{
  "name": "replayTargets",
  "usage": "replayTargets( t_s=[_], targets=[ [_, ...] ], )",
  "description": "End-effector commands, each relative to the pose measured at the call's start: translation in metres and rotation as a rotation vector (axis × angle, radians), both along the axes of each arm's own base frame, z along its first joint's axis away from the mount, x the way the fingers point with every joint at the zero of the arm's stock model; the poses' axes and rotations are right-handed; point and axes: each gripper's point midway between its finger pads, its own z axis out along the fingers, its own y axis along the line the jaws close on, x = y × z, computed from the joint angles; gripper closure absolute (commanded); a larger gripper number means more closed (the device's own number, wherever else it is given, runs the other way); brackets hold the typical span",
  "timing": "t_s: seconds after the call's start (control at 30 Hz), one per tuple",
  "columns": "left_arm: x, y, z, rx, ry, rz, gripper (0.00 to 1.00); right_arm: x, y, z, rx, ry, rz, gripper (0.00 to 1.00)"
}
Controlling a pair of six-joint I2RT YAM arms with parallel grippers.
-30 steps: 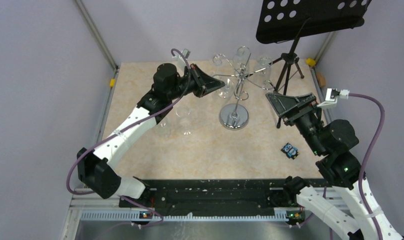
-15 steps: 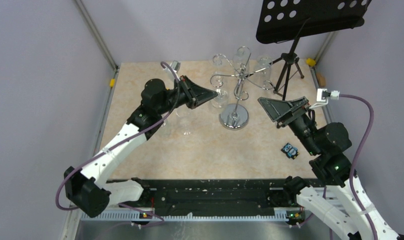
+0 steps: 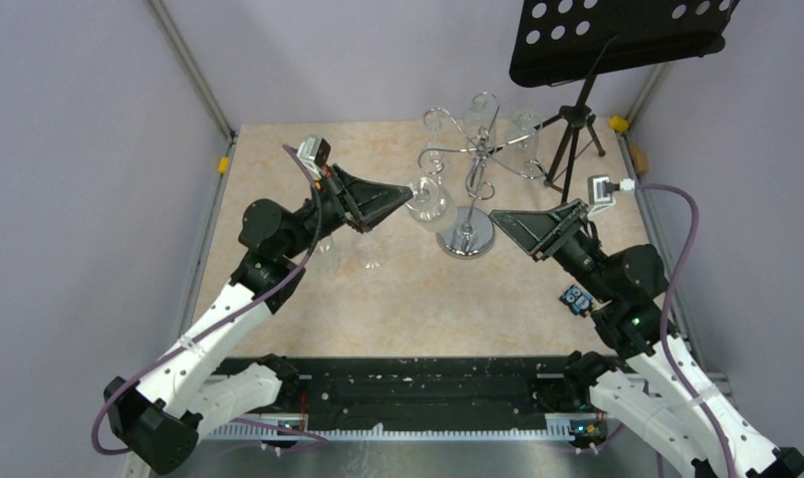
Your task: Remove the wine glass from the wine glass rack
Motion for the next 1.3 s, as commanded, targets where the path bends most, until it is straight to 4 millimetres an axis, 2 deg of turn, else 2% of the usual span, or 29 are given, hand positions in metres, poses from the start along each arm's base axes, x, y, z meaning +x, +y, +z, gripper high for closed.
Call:
replayTargets(
  t_s=[0.0,0.17,0.27,0.37,0.43,0.5,0.67,0.87,1.13,1.2,1.27],
  targets=[
    [-0.057,0.026,0.077,-0.258,-0.178,-0.156,1.0,-0.025,0.005,0.045,0.096,-0.148,0.089,0.12],
    [-0.077,0.027,0.101,-0.321,-0.227,-0.227,1.0,-0.038,0.023,0.063,0.113,-0.231,0.159,0.12],
    [-0.086,0.027,0.111,-0.348,-0.253,-0.252,1.0,-0.054,0.037,0.083,0.127,-0.344,0.218,0.13],
    [-0.091,0.03,0.116,-0.376,-0.259,-0.258,1.0,-0.078,0.041,0.106,0.188,-0.468,0.283,0.16],
    [-0.094,0.033,0.118,-0.394,-0.263,-0.259,1.0,-0.089,0.041,0.115,0.22,-0.522,0.311,0.18],
    [-0.095,0.036,0.121,-0.42,-0.248,-0.258,1.0,-0.094,0.041,0.119,0.238,-0.556,0.321,0.23],
    [-0.092,0.045,0.122,-0.487,-0.2,-0.209,1.0,-0.102,0.036,0.125,0.298,-0.624,0.319,0.46],
    [-0.087,0.05,0.118,-0.522,-0.165,-0.188,1.0,-0.107,0.034,0.133,0.322,-0.672,0.325,0.57],
    [-0.086,0.052,0.117,-0.526,-0.186,-0.165,1.0,-0.109,0.038,0.144,0.324,-0.714,0.34,0.87],
    [-0.082,0.048,0.112,-0.492,-0.17,-0.135,1.0,-0.109,0.038,0.146,0.323,-0.727,0.335,0.88],
    [-0.078,0.045,0.107,-0.468,-0.153,-0.123,1.0,-0.109,0.039,0.149,0.324,-0.736,0.329,0.83]
  ],
)
